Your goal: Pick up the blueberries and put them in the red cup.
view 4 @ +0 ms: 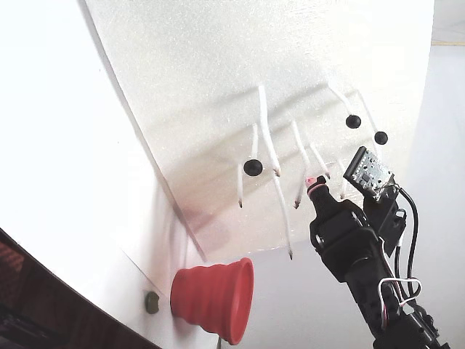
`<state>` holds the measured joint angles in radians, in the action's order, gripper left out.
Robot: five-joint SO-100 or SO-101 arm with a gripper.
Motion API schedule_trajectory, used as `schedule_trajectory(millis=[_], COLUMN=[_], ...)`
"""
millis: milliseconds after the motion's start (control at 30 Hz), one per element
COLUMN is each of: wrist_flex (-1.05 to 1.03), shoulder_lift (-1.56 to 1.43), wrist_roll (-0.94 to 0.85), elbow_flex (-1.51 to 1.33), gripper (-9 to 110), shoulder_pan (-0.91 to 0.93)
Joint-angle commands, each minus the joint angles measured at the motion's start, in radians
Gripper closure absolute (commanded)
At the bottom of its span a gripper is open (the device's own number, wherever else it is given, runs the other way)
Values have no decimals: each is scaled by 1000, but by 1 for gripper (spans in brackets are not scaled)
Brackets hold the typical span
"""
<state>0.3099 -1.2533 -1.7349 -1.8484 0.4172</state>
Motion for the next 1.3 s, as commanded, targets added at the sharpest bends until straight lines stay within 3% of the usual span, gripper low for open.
schedule_trajectory(millis=[0, 1267], wrist_flex=[29, 12], shoulder_lift=[-149, -207], wrist_roll=[-8, -104], elbow_flex=[5, -110], gripper=[90, 90], shoulder_pan=[23, 275])
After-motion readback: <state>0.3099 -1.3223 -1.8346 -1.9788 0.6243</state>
